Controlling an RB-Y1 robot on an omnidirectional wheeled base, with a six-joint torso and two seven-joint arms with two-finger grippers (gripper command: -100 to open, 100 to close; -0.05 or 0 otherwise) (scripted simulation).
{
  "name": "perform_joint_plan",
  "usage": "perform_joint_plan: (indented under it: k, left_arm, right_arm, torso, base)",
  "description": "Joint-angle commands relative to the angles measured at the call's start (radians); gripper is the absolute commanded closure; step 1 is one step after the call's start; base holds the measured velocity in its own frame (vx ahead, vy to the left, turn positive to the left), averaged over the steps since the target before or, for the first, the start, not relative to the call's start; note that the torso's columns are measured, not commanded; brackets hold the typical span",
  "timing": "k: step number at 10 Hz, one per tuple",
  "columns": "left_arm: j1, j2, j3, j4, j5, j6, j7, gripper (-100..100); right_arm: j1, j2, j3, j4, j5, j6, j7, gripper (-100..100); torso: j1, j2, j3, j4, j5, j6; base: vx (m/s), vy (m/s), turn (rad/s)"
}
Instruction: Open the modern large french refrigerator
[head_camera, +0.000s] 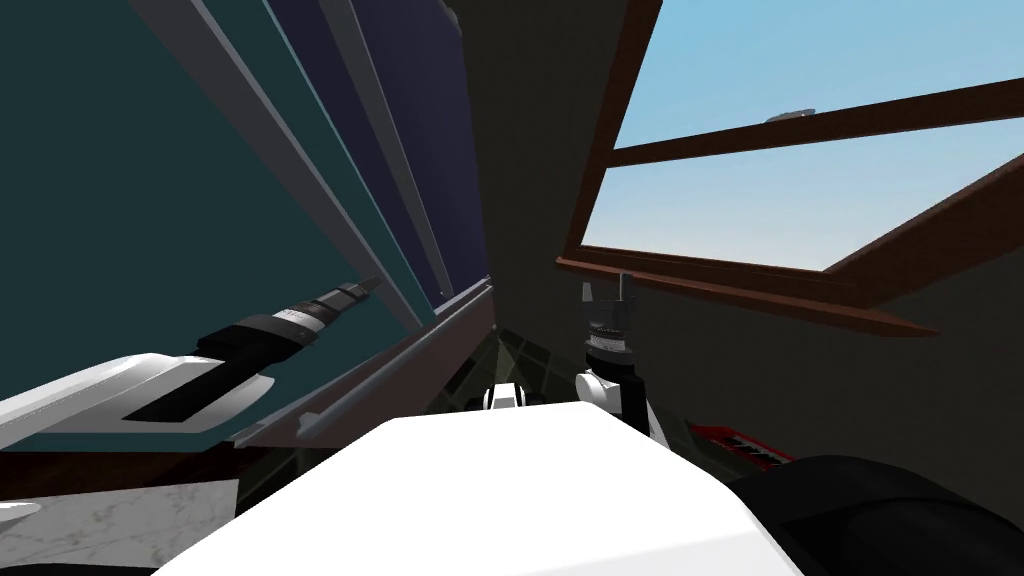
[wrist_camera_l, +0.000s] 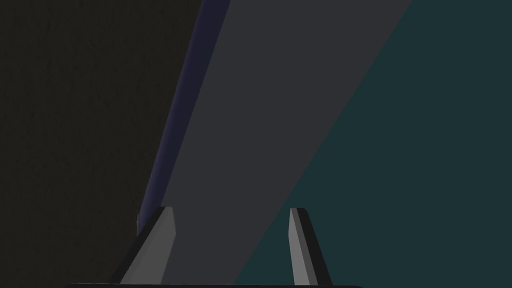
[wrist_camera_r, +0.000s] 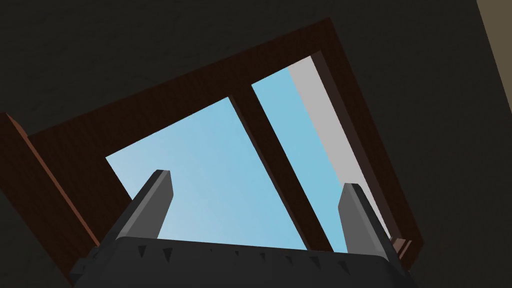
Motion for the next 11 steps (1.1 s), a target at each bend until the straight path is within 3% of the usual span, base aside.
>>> perform_joint_plan:
  k: [1,3,4,5,6,7,8,9,10,11]
  left_arm:
    - [-0.059,0.032,-0.032,0.088,0.031,-0.017,-0.012,100]
    - [-0.059,0.032,-0.032,0.138,0.031,-0.017,-0.012,100]
    - [-0.108,0.057,-0.047,0.17,0.056,-0.042,-0.024,100]
    - [-0.108,0.057,-0.047,0.206,0.056,-0.042,-0.024,100]
    - [-0.108,0.057,-0.047,0.226,0.056,-0.042,-0.024,100]
    - [-0.157,0.082,-0.062,0.254,0.082,-0.067,-0.036,100]
    - [-0.157,0.082,-0.062,0.29,0.082,-0.067,-0.036,100]
    - [-0.157,0.082,-0.062,0.314,0.082,-0.067,-0.036,100]
    - [-0.195,0.107,-0.077,0.344,0.108,-0.092,-0.048,100]
    - [-0.206,0.107,-0.077,0.381,0.108,-0.092,-0.048,100]
  right_arm:
    - [0.0,0.0,0.0,0.0,0.0,0.0,0.0,0]
    - [0.0,0.0,0.0,0.0,0.0,0.0,0.0,0]
    - [0.0,0.0,0.0,0.0,0.0,0.0,0.0,0]
    - [0.0,0.0,0.0,0.0,0.0,0.0,0.0,0]
    - [0.0,0.0,0.0,0.0,0.0,0.0,0.0,0]
    - [0.0,0.0,0.0,0.0,0.0,0.0,0.0,0]
    - [0.0,0.0,0.0,0.0,0.0,0.0,0.0,0]
    - [0.0,0.0,0.0,0.0,0.0,0.0,0.0,0]
    - [0.001,0.0,0.0,0.0,0.0,0.0,0.0,0]
    - [0.0,0.0,0.0,0.0,0.0,0.0,0.0,0]
  torso:
    - [0.003,-0.005,-0.004,0.001,-0.001,-0.005]
    - [-0.002,-0.001,-0.001,0.0,-0.002,0.002]
    - [0.003,-0.004,-0.003,0.0,-0.001,-0.004]
    - [-0.002,-0.003,-0.003,0.0,-0.002,0.007]
    - [-0.005,-0.004,-0.003,0.0,-0.003,0.003]
    - [0.0,-0.009,-0.006,-0.001,-0.002,-0.002]
    - [-0.005,-0.005,-0.006,0.0,-0.005,0.008]
    - [-0.01,-0.005,-0.004,0.0,-0.006,0.007]
    - [-0.008,-0.009,-0.007,0.0,-0.006,0.004]
    - [-0.009,-0.005,-0.006,0.0,-0.006,0.01]
  base:
    - [-0.18,-0.059,-0.25]
    - [-0.18,-0.005,-0.167]
    - [-0.224,-0.029,-0.353]
    - [-0.232,-0.017,-0.237]
    - [-0.107,-0.021,-0.008]
    - [-0.203,-0.063,-0.262]
    - [-0.232,-0.057,-0.254]
    - [-0.113,-0.022,-0.031]
    - [-0.2,-0.02,-0.32]
    - [-0.222,-0.029,-0.302]
